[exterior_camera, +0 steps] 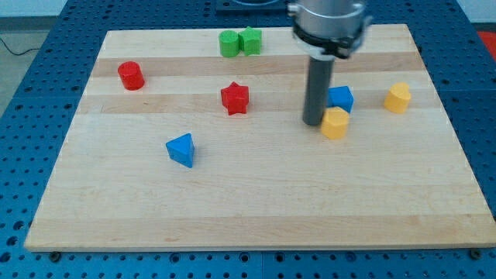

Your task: Push the yellow hexagon into the yellow heart

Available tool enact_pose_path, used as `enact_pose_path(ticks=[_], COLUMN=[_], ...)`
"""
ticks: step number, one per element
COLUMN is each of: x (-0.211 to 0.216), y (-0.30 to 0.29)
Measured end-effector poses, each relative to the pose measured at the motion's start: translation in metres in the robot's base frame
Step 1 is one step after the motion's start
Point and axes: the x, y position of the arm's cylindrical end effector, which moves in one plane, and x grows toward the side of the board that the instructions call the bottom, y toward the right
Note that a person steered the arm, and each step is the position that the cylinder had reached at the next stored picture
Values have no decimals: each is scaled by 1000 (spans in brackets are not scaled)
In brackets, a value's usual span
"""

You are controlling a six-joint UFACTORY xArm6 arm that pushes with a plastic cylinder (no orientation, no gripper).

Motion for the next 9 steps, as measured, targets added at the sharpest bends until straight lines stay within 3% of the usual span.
enact_pose_path(ticks=[1,2,4,7,9], x=[29,30,80,27,21], y=[44,49,25,118,132])
